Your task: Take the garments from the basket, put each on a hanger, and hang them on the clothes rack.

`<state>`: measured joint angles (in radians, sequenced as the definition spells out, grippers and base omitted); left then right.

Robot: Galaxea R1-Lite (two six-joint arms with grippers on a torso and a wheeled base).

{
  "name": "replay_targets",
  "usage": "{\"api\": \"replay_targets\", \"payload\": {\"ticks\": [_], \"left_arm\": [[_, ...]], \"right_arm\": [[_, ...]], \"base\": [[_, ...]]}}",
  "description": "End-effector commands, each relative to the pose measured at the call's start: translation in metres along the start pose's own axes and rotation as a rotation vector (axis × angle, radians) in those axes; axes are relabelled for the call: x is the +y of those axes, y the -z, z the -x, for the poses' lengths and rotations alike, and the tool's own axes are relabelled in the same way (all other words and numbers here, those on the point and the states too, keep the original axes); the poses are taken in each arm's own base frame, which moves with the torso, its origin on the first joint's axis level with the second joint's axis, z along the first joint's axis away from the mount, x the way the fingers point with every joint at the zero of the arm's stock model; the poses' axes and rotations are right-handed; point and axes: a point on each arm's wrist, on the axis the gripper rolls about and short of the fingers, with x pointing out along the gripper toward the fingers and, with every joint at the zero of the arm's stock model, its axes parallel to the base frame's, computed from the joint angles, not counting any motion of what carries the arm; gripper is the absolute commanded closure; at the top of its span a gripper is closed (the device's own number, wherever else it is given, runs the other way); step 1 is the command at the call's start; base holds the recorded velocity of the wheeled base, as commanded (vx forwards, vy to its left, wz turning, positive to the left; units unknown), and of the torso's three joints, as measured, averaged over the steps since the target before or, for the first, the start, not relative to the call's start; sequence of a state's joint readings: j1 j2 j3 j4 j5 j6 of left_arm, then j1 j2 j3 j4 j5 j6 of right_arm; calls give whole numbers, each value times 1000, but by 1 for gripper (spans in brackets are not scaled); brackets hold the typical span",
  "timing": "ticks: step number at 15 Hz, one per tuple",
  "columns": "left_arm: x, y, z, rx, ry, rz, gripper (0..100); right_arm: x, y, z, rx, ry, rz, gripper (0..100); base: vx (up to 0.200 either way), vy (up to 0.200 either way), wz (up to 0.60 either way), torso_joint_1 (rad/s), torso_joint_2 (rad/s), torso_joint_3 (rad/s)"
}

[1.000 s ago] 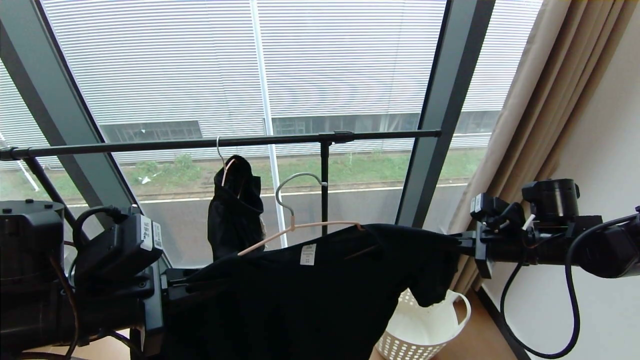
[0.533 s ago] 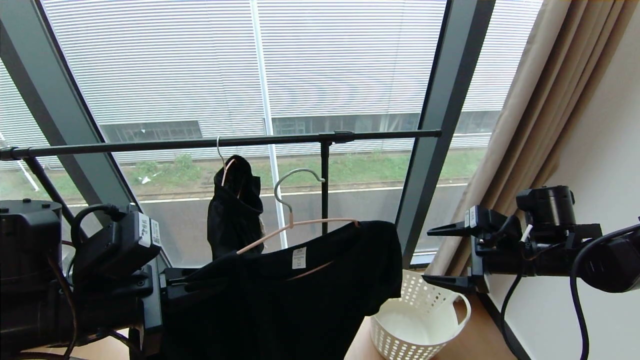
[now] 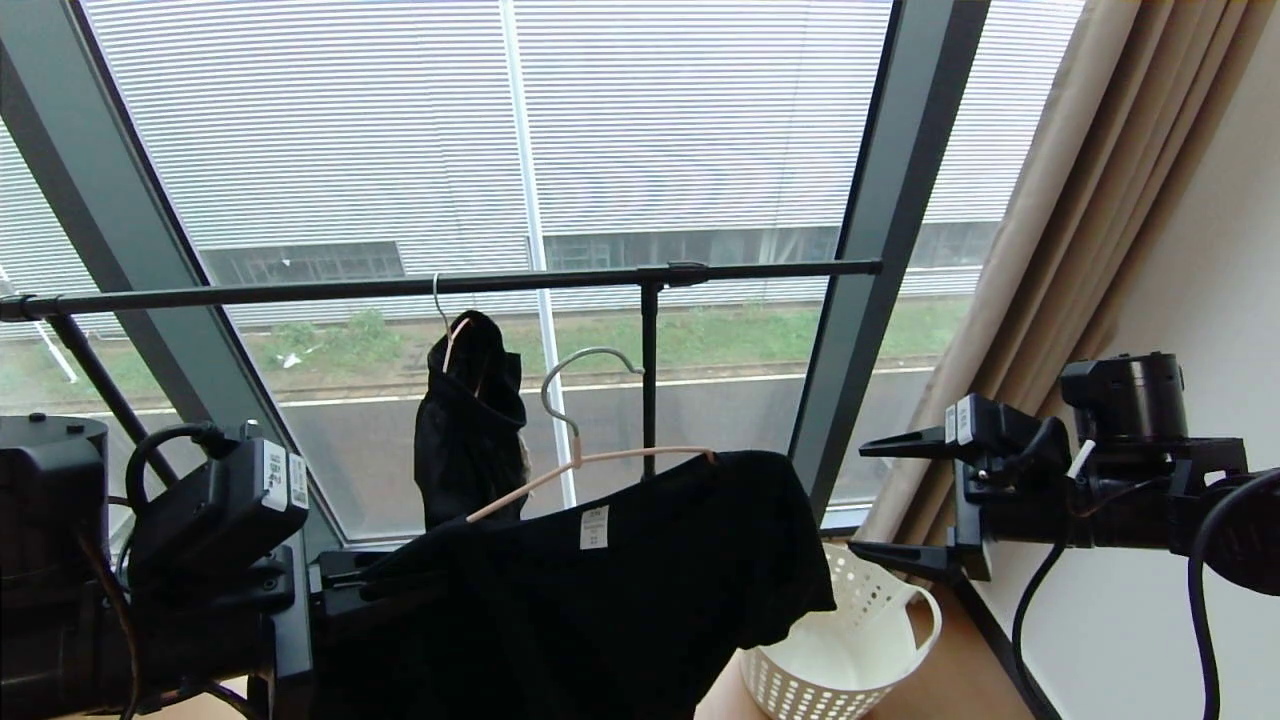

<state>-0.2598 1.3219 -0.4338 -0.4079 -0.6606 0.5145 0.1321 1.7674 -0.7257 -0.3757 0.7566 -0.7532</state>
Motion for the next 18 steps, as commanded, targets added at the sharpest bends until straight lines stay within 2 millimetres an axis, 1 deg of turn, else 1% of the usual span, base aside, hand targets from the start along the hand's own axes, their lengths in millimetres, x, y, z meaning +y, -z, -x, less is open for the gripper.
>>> {"api": "replay_targets", "payload": {"ticks": [1, 2, 4, 6, 9, 11, 12, 13, 14, 15, 16, 18], "left_arm": [[-3, 3, 2, 7, 1, 30, 100], [-4, 5, 2, 10, -1, 35, 100], [-8, 13, 12, 24, -31, 65, 100], [-13, 12, 21, 3, -53, 76, 100], [-18, 8, 27, -23, -68, 116, 100], [-17, 8, 27, -21, -72, 136, 100], [-16, 11, 28, -13, -86, 155, 100], [-16, 11, 28, -13, -86, 155, 100], [-9, 13, 29, -3, -120, 190, 100], [-7, 14, 29, -1, -125, 204, 100], [-1, 13, 28, 3, -141, 242, 100], [18, 9, 20, 5, -164, 316, 100]], "right_arm": [[8, -15, 6, -21, 13, 22, 0], [10, -17, 5, -20, 14, 19, 0], [18, -24, -1, -3, 13, 13, 0], [23, -32, -2, 3, 31, -5, 0], [22, -37, -3, -2, 46, -62, 0], [20, -38, -4, -1, 58, -99, 0], [23, -44, -6, 5, 83, -141, 0], [23, -44, -6, 5, 83, -141, 0], [21, -51, -8, 13, 137, -193, 0], [20, -51, -9, 15, 143, -197, 0], [18, -53, -10, 13, 152, -203, 0], [14, -56, -12, 7, 169, -250, 0]], "base": [[0, 0, 0, 0, 0, 0], [0, 0, 0, 0, 0, 0], [0, 0, 0, 0, 0, 0], [0, 0, 0, 0, 0, 0], [0, 0, 0, 0, 0, 0], [0, 0, 0, 0, 0, 0], [0, 0, 0, 0, 0, 0], [0, 0, 0, 0, 0, 0], [0, 0, 0, 0, 0, 0], [0, 0, 0, 0, 0, 0], [0, 0, 0, 0, 0, 0], [0, 0, 0, 0, 0, 0]]}}
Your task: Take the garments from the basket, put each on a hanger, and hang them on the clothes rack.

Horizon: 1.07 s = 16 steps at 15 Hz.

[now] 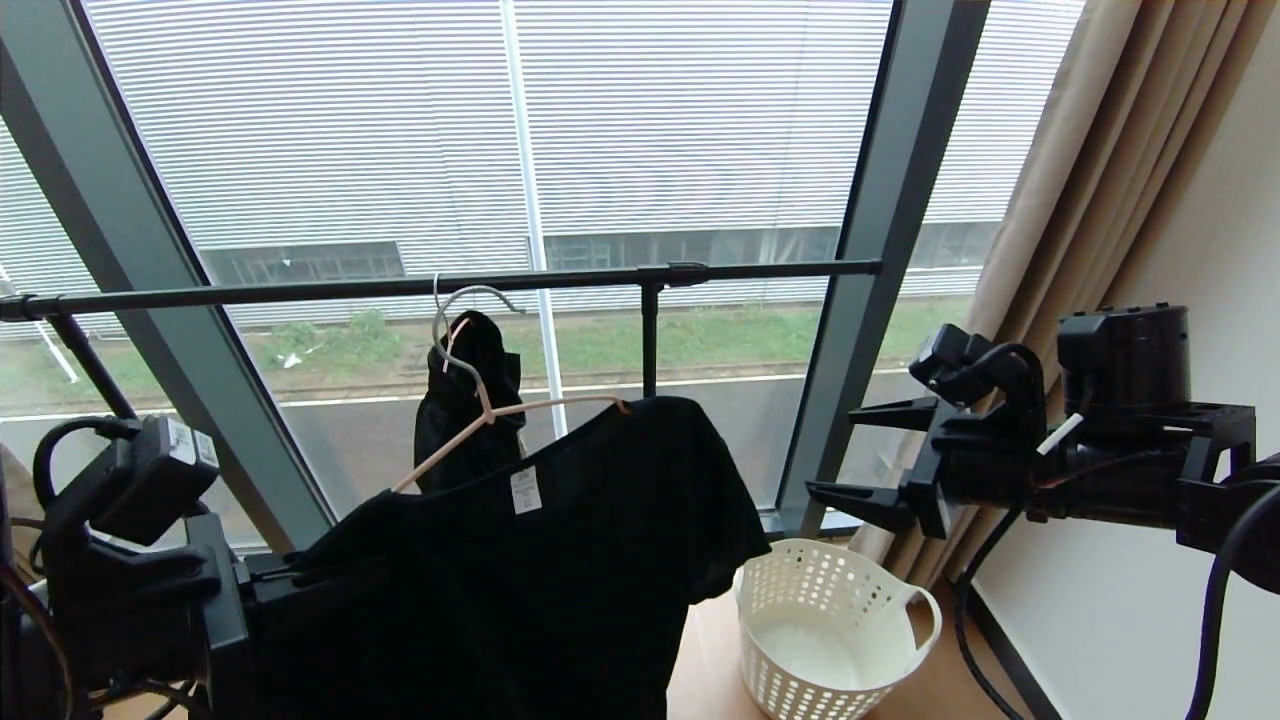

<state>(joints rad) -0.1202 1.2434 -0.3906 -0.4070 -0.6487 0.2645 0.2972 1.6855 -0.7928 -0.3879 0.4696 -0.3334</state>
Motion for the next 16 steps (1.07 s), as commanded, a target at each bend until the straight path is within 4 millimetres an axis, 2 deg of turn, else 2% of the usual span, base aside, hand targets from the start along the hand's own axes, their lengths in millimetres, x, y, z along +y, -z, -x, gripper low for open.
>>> {"api": "replay_targets", "payload": {"ticks": [1, 5, 9, 13, 14, 15, 16], "left_arm": [[18, -8, -14, 13, -16, 64, 100], [35, -19, -37, 58, -136, 111, 100], [34, -27, -55, 78, -191, 139, 100], [28, -49, -102, 89, -314, 171, 100], [27, -51, -105, 87, -322, 177, 100], [29, -61, -124, 69, -378, 199, 100], [30, -64, -134, 68, -404, 204, 100]], "right_arm": [[-2, -5, -2, -10, 8, -20, 0], [-3, -7, -10, 10, 68, -55, 0], [-5, -7, -13, 14, 70, -56, 0], [-5, -9, -13, 9, 75, -54, 0], [-5, -9, -13, 10, 79, -54, 0], [-6, -9, -13, 18, 110, -53, 0], [-6, -9, -12, 18, 114, -53, 0]], "base": [[0, 0, 0, 0, 0, 0], [0, 0, 0, 0, 0, 0], [0, 0, 0, 0, 0, 0], [0, 0, 0, 0, 0, 0], [0, 0, 0, 0, 0, 0], [0, 0, 0, 0, 0, 0], [0, 0, 0, 0, 0, 0]]}}
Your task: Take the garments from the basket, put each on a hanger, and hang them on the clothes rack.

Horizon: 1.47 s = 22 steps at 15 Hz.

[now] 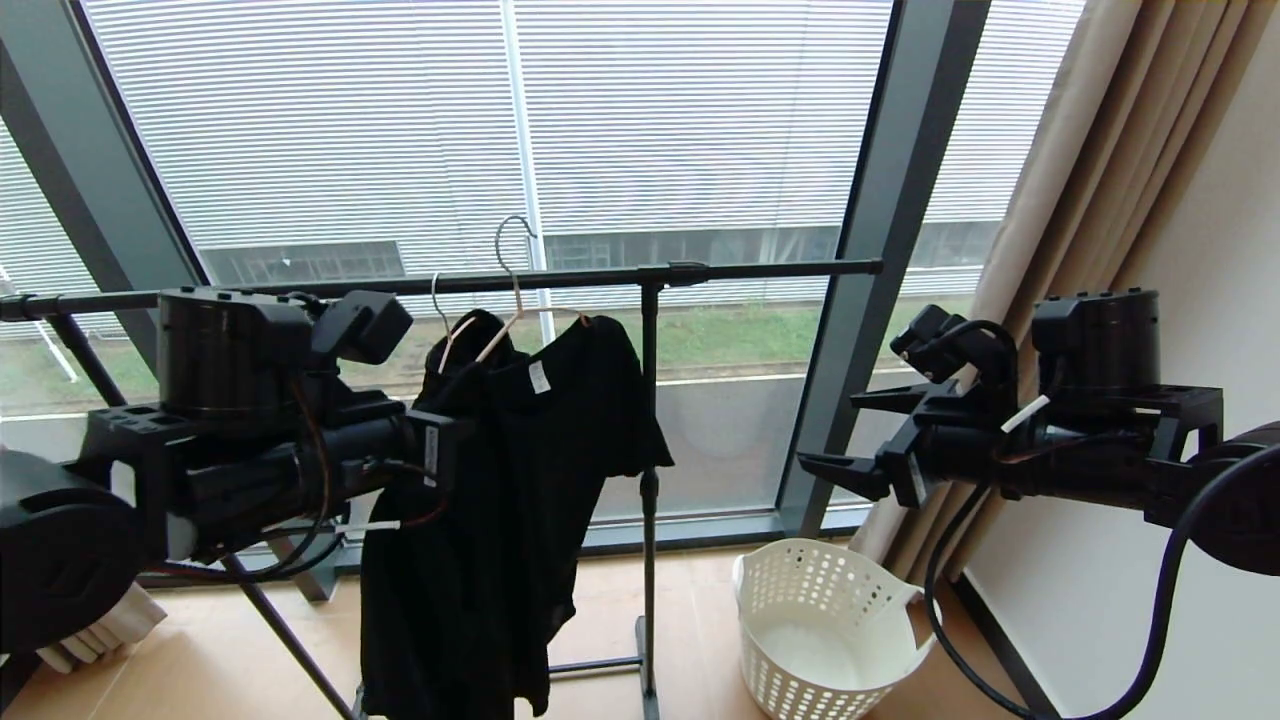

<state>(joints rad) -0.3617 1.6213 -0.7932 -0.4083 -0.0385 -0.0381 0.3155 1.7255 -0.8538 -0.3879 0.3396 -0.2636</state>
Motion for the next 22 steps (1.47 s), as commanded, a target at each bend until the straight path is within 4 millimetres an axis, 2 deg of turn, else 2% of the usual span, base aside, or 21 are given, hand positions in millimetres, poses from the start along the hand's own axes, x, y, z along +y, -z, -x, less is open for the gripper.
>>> {"api": "replay_targets", "payload": {"ticks": [1, 3, 4, 5, 8, 15, 22], "left_arm": [[-13, -5, -38, 18, -44, 9, 100], [-16, -6, -57, 26, -73, 21, 100], [-16, -7, -79, 28, -103, 47, 100], [-17, -9, -91, 20, -131, 68, 100], [-15, -6, -118, 29, -152, 109, 100], [-14, 4, -147, 49, -169, 133, 100], [-13, 7, -156, 44, -167, 148, 100]], "right_arm": [[0, -1, 1, -3, 1, 2, 0], [0, 0, 1, -2, 1, 1, 0], [1, -1, 2, -3, 3, 3, 0], [1, -1, 2, -4, 3, 4, 0], [0, -1, 1, -3, 3, 2, 0], [0, 1, -1, 6, 0, 0, 0], [0, 2, -1, 8, -1, -1, 0]], "base": [[0, 0, 0, 0, 0, 0], [0, 0, 0, 0, 0, 0], [0, 0, 0, 0, 0, 0], [0, 0, 0, 0, 0, 0], [0, 0, 0, 0, 0, 0], [0, 0, 0, 0, 0, 0], [0, 0, 0, 0, 0, 0]]}}
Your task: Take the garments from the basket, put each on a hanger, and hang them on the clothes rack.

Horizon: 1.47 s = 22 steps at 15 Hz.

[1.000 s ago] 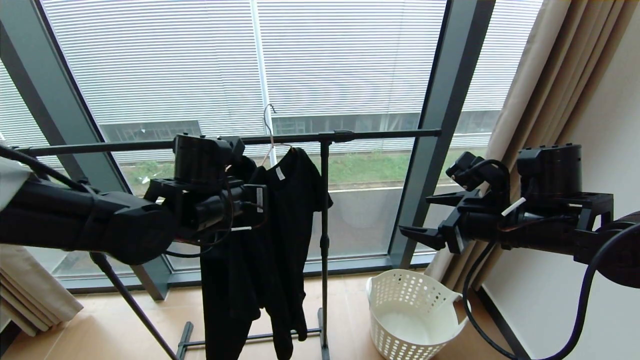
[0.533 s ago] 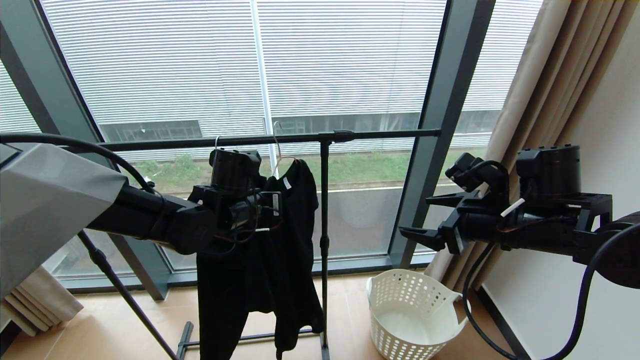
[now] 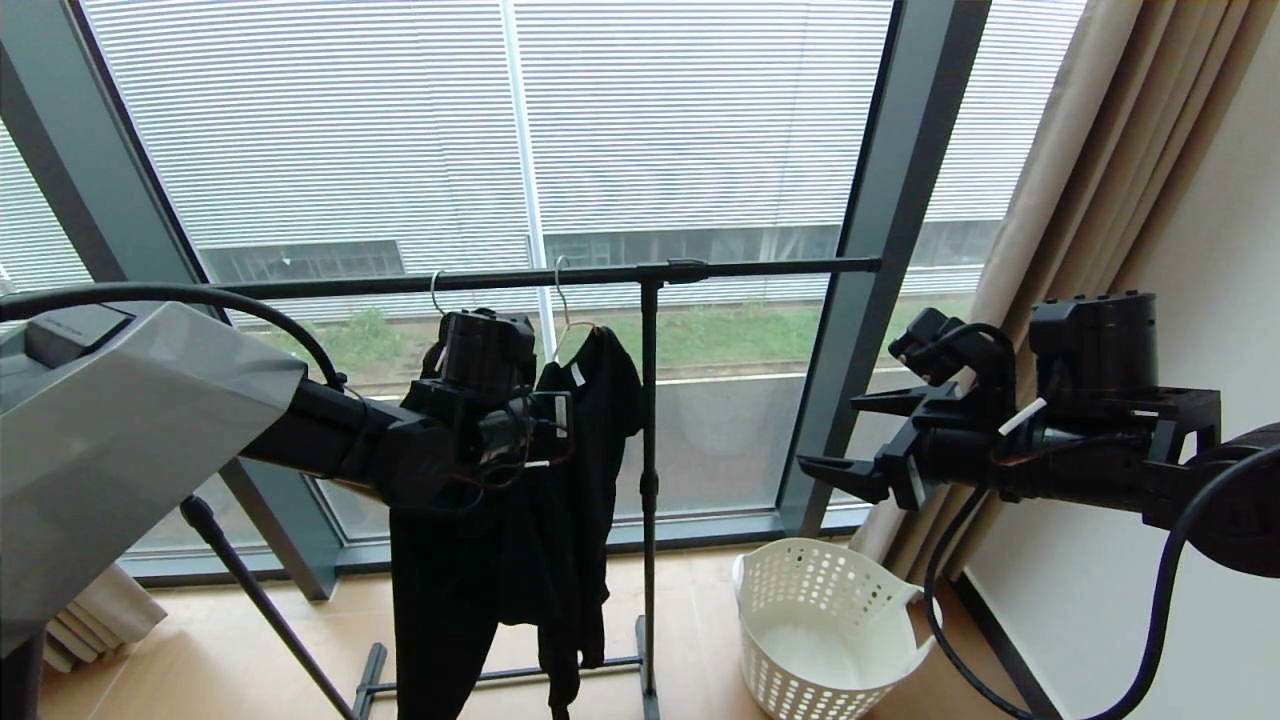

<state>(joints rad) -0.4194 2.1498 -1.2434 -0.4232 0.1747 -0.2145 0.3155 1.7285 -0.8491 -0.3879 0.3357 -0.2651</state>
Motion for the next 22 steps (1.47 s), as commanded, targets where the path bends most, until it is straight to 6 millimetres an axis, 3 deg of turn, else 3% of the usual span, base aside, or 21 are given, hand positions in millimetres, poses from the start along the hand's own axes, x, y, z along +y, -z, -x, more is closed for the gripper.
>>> {"api": "replay_targets", "payload": {"ticks": [1, 2, 7, 9, 11, 12, 13, 17, 18, 22], "left_arm": [[0, -2, 0, -21, 10, 24, 0], [0, -2, 2, -20, 12, 26, 0], [7, -13, 62, -29, 67, 15, 0], [15, -16, 110, -46, 71, 20, 0], [33, 17, 175, -12, 96, 9, 0], [36, 25, 184, -6, 96, 5, 0], [45, 42, 208, -1, 95, 2, 0], [68, 94, 253, 35, 66, 11, 0], [75, 117, 270, 41, 64, 14, 0], [90, 162, 307, -31, 76, 24, 0]], "right_arm": [[0, 0, -1, 2, -1, 0, 0], [0, 2, -3, 9, -3, -3, 0], [1, -1, 3, -4, 2, 3, 0], [18, -10, 38, -65, 37, 36, 0], [43, 8, 92, -93, 97, 53, 0], [48, 14, 102, -93, 102, 55, 0], [58, 32, 120, -86, 118, 54, 0], [75, 83, 141, 16, 202, 31, 0], [80, 104, 144, 74, 213, 14, 0], [91, 136, 156, 121, 226, -28, 0]], "base": [[0, 0, 0, 0, 0, 0], [0, 0, 0, 0, 0, 0], [0, 0, 0, 0, 0, 0], [0, 0, 0, 0, 0, 0], [0, 0, 0, 0, 0, 0], [0, 0, 0, 0, 0, 0], [0, 0, 0, 0, 0, 0], [0, 0, 0, 0, 0, 0], [0, 0, 0, 0, 0, 0], [0, 0, 0, 0, 0, 0]]}}
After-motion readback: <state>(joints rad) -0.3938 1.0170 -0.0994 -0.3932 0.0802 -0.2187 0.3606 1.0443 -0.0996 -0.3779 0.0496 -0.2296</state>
